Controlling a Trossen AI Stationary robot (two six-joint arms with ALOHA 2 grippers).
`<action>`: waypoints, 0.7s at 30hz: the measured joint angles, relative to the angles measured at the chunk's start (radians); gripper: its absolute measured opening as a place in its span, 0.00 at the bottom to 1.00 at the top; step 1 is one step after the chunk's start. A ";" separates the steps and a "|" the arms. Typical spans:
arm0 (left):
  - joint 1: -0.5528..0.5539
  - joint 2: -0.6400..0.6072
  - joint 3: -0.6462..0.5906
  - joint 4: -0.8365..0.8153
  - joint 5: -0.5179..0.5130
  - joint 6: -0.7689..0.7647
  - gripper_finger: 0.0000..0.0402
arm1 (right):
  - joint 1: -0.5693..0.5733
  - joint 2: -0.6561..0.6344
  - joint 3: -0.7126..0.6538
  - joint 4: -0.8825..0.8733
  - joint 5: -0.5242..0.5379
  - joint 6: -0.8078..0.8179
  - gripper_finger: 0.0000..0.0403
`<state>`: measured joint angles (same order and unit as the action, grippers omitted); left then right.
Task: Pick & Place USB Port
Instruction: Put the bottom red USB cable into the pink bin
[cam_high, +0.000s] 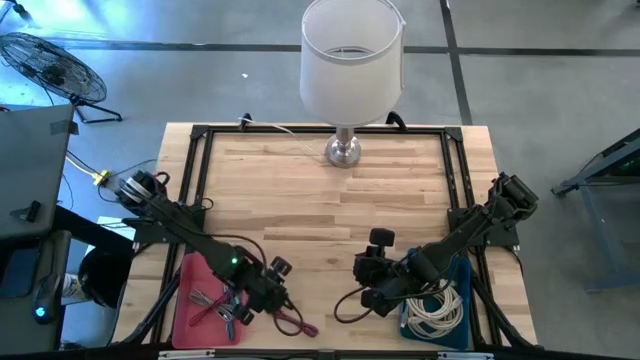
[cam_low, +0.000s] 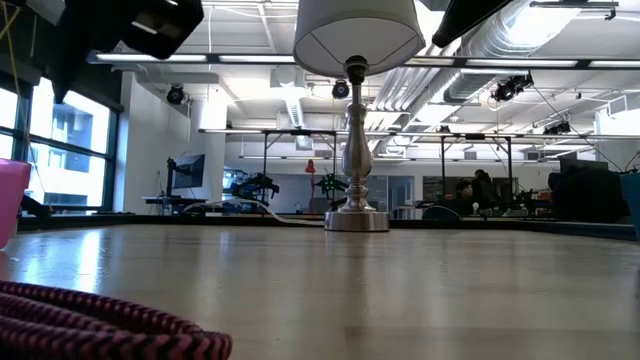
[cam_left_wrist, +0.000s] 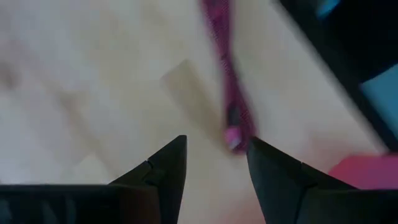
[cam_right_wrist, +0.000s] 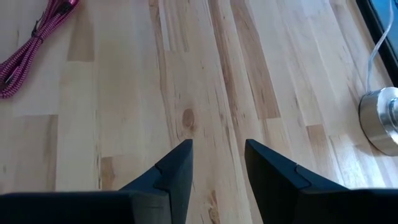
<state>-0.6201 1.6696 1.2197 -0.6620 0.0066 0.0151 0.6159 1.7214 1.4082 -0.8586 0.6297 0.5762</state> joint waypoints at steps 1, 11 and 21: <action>0.001 0.008 0.001 0.018 0.029 -0.005 0.41 | 0.000 0.000 0.000 0.001 -0.004 0.000 0.34; 0.008 0.082 0.000 0.021 0.143 -0.050 0.41 | 0.000 0.000 0.000 0.011 -0.009 0.000 0.34; 0.048 0.083 0.000 0.034 0.114 -0.067 0.41 | 0.014 0.000 0.000 0.018 -0.010 0.009 0.34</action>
<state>-0.5724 1.7523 1.2198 -0.6281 0.1205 -0.0518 0.6298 1.7218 1.4082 -0.8407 0.6195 0.5850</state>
